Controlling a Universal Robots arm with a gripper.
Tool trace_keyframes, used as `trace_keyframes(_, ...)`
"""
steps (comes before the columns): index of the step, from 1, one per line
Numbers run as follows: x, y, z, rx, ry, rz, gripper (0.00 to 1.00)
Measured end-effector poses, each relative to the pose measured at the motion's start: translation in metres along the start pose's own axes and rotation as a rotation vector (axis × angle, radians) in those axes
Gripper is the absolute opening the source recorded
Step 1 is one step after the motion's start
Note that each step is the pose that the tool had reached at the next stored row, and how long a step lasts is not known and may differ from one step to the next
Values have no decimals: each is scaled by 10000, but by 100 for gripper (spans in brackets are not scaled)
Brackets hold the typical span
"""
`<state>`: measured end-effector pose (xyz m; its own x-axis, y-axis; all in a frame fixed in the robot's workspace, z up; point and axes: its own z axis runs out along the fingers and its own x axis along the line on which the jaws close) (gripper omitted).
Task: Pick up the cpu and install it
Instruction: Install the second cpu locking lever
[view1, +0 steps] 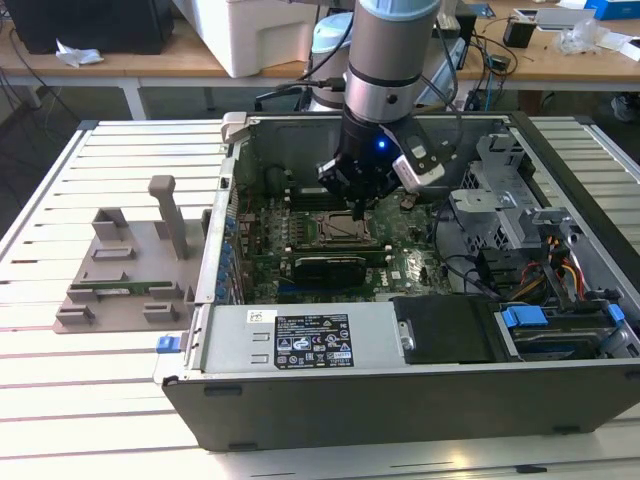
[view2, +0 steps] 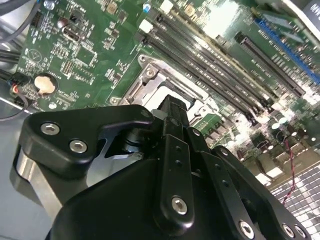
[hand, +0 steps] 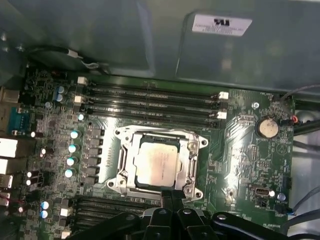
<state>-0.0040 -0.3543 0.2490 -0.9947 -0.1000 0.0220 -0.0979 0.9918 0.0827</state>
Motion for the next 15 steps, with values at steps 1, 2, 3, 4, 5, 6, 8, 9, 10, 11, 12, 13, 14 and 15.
trace_keyframes(1, 8, -32, 6, 2, -1, 0, 11)
trace_keyframes(2, 14, -61, 12, 5, 0, 0, 11)
trace_keyframes(3, 20, -86, 19, 8, 1, 0, 11)
trace_keyframes(4, 24, -103, 23, 10, 1, 0, 11)
trace_keyframes(5, 26, -112, 27, 11, 1, 0, 11)
trace_keyframes(6, 31, -124, 35, 12, 1, 2, 11)
trace_keyframes(8, 49, -142, 52, 14, 0, 0, 11)
trace_keyframes(9, 67, -146, 60, 15, 1, 1, 11)
trace_keyframes(10, 80, -147, 64, 17, 1, 0, 11)
trace_keyframes(11, 99, -148, 70, 18, 2, 0, 11)
trace_keyframes(12, 119, -149, 75, 18, 2, 1, 11)
trace_keyframes(13, 146, -150, 85, 15, 1, 0, 11)
trace_keyframes(14, 183, -153, 96, 14, 0, 0, 11)
trace_keyframes(15, 204, -155, 103, 14, 0, 1, 11)
